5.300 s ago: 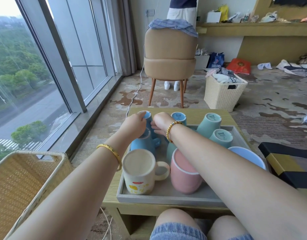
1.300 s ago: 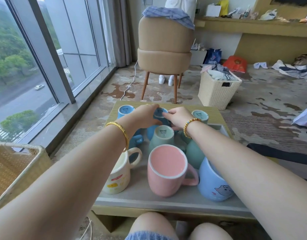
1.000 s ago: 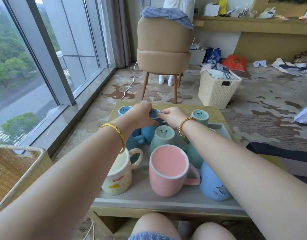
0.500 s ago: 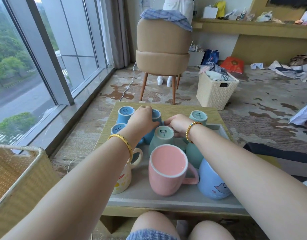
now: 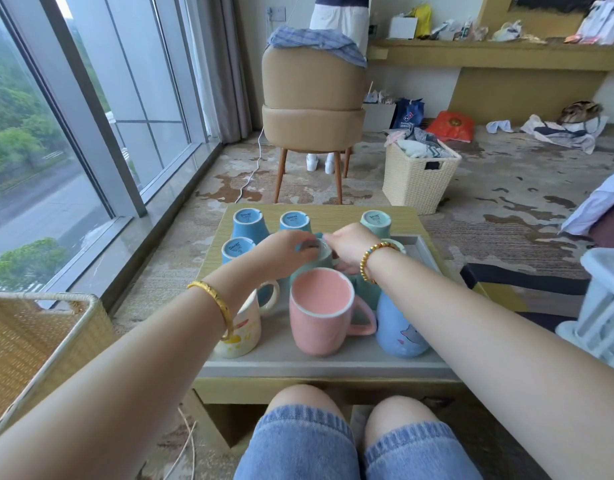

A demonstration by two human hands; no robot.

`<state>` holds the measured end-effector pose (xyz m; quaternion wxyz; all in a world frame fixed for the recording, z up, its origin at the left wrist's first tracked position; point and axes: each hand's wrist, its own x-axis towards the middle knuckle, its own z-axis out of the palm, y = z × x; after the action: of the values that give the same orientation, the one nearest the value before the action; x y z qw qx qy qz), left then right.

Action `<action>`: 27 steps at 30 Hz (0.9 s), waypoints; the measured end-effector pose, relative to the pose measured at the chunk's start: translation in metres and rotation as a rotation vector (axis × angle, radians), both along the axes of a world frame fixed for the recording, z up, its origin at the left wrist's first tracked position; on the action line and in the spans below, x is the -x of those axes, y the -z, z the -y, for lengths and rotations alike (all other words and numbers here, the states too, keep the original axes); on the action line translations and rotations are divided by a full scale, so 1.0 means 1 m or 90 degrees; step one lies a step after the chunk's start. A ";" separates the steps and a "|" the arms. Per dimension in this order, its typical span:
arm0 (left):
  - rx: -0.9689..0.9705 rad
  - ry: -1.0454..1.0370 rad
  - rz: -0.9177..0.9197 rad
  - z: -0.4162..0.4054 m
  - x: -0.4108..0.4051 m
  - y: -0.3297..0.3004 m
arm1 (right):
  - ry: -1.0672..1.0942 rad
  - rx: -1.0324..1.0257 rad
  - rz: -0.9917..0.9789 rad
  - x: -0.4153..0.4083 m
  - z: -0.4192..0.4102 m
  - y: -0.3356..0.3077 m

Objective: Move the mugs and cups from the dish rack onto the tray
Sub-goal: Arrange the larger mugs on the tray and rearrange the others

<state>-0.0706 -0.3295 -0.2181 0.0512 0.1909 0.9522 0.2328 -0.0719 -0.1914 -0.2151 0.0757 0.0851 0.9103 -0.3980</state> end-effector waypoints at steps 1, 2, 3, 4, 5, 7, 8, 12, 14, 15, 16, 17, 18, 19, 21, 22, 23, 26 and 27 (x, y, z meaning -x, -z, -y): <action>0.002 0.003 -0.007 0.001 -0.005 0.001 | -0.010 -0.021 0.009 -0.002 0.002 -0.002; 0.005 0.001 -0.019 0.002 -0.009 0.002 | -0.022 -0.046 0.015 -0.004 0.003 -0.003; 0.014 -0.007 -0.030 0.002 -0.011 0.001 | -0.032 -0.064 0.016 -0.005 0.005 -0.005; 0.032 -0.015 -0.038 0.002 -0.012 0.000 | -0.039 -0.078 0.015 -0.007 0.005 -0.006; 0.054 -0.021 -0.041 0.003 -0.012 -0.001 | -0.045 -0.094 0.010 -0.009 0.006 -0.007; 0.088 -0.026 -0.034 0.003 -0.011 -0.004 | -0.057 -0.116 0.005 -0.013 0.006 -0.009; 0.096 -0.026 -0.032 0.003 -0.010 -0.006 | -0.066 -0.114 0.007 -0.014 0.006 -0.010; 0.116 -0.043 -0.021 0.002 -0.008 -0.007 | -0.104 -0.041 0.016 -0.020 0.010 -0.009; 0.130 -0.057 -0.009 0.005 -0.006 -0.005 | -0.102 -0.009 0.011 -0.020 0.012 -0.007; 0.137 -0.057 -0.007 0.007 -0.005 -0.004 | -0.103 0.001 0.010 -0.020 0.014 -0.006; 0.141 -0.055 -0.006 0.008 -0.005 -0.003 | -0.107 0.007 0.008 -0.020 0.015 -0.006; 0.140 -0.050 -0.002 0.009 -0.005 -0.002 | -0.115 0.011 0.008 -0.019 0.016 -0.005; 0.137 -0.044 0.004 0.009 -0.005 -0.001 | -0.121 0.011 0.007 -0.019 0.016 -0.004; 0.135 -0.037 0.011 0.009 -0.005 -0.001 | -0.122 0.010 0.009 -0.018 0.016 -0.004; 0.141 -0.015 0.023 0.008 -0.004 0.001 | -0.105 0.011 0.014 -0.015 0.016 -0.001; 0.144 -0.008 0.024 0.009 -0.004 0.002 | -0.086 0.015 0.018 -0.013 0.015 -0.001; 0.144 -0.005 0.022 0.009 -0.003 0.002 | -0.068 0.015 0.020 -0.010 0.015 0.002; 0.145 -0.013 0.012 0.012 -0.001 0.003 | -0.025 0.006 0.026 -0.006 0.011 0.006; 0.142 -0.018 0.008 0.012 -0.001 0.004 | -0.017 -0.003 0.027 -0.004 0.008 0.010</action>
<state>-0.0700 -0.3415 -0.2224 0.0751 0.1690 0.9744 0.1276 -0.0674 -0.1998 -0.2247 0.1001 0.0817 0.9103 -0.3932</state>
